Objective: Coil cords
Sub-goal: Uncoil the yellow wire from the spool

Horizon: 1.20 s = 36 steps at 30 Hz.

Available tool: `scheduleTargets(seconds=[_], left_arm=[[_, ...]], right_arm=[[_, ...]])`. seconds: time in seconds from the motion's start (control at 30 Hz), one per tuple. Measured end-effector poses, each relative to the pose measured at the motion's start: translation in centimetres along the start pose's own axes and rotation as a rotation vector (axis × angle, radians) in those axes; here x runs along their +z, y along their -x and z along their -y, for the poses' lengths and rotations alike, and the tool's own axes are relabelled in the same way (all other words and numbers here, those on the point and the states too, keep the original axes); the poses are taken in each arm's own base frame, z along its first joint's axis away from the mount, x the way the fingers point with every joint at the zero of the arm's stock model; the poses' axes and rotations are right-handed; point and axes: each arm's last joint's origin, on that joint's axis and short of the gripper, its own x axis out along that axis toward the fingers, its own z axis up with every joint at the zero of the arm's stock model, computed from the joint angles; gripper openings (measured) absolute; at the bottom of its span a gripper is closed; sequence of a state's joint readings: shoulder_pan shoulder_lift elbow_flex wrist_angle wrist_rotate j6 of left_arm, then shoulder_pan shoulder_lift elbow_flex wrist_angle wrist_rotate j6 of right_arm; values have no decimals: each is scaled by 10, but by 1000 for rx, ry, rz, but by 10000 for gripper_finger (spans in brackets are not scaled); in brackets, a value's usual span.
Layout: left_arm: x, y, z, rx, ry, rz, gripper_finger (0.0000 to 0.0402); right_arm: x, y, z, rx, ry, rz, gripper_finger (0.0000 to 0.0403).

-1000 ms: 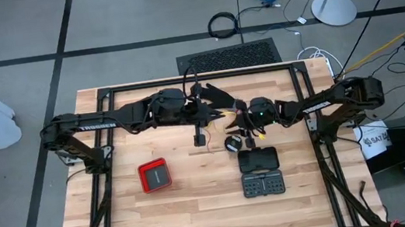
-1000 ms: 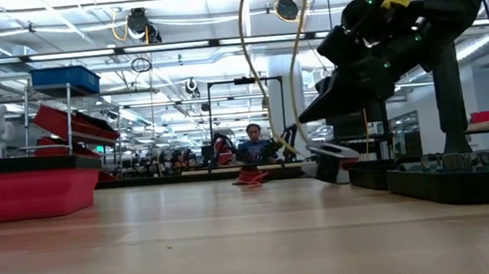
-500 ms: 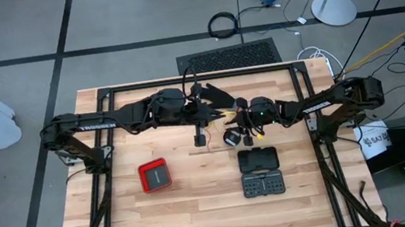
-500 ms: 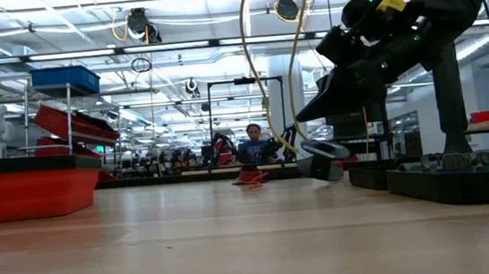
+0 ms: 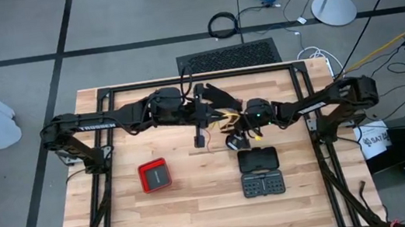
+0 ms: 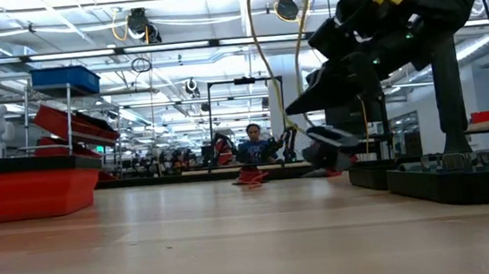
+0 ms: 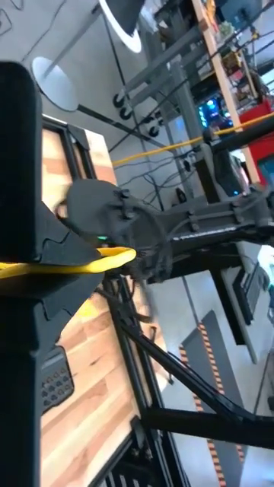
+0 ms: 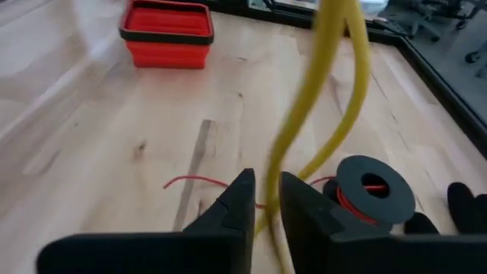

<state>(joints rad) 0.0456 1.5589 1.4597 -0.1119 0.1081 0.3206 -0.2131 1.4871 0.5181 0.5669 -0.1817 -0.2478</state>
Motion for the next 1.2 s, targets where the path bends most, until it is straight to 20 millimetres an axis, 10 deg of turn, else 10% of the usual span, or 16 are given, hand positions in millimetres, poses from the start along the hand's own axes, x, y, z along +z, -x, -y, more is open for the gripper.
scheduleTargets(seconds=[0.63, 1.2], left_arm=[[-23, 4, -3, 115, -10, -273, 7], [-19, 15, -3, 116, -19, -296, 7]], right_arm=[[0, -8, -5, -9, 11, -43, 1], [-8, 1, 0, -34, -1, -167, 81]])
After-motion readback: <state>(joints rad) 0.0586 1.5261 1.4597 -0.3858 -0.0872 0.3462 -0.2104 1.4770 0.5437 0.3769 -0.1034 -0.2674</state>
